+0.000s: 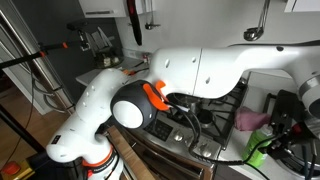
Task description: Pour the contents in the green bottle into the pot
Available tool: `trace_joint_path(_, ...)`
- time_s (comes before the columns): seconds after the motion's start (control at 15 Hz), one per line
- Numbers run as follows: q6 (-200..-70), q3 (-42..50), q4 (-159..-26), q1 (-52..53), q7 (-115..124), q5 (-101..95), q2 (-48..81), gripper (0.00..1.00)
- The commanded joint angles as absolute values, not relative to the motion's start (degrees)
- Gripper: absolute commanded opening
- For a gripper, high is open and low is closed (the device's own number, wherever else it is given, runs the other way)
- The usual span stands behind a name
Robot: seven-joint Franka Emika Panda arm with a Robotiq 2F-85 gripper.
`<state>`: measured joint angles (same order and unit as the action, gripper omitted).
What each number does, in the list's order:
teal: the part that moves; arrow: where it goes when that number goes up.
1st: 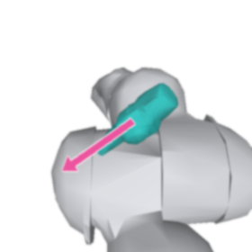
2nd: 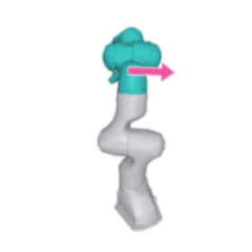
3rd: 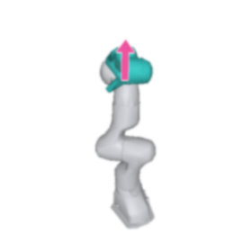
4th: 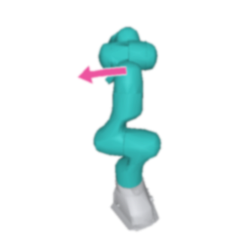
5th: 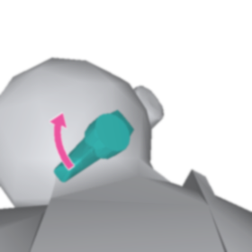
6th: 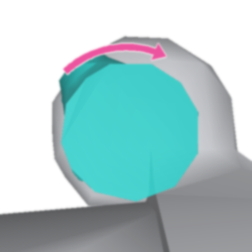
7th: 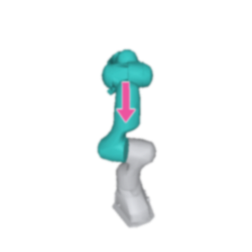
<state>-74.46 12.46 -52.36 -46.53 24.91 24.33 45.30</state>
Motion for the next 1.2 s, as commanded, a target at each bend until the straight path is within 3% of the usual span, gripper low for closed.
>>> trace_joint_path(0.0,-71.91,11.19,-48.39,-47.88,27.33,25.17,48.0,0.63)
trace_joint_path(0.13,-71.71,10.98,-47.69,-47.92,27.67,25.13,48.4,0.46)
trace_joint_path(0.73,-72.54,11.89,-49.73,-44.89,25.97,22.31,45.5,0.45)
trace_joint_path(1.13,-76.36,13.9,-54.46,-37.53,22.26,11.2,38.48,0.45)
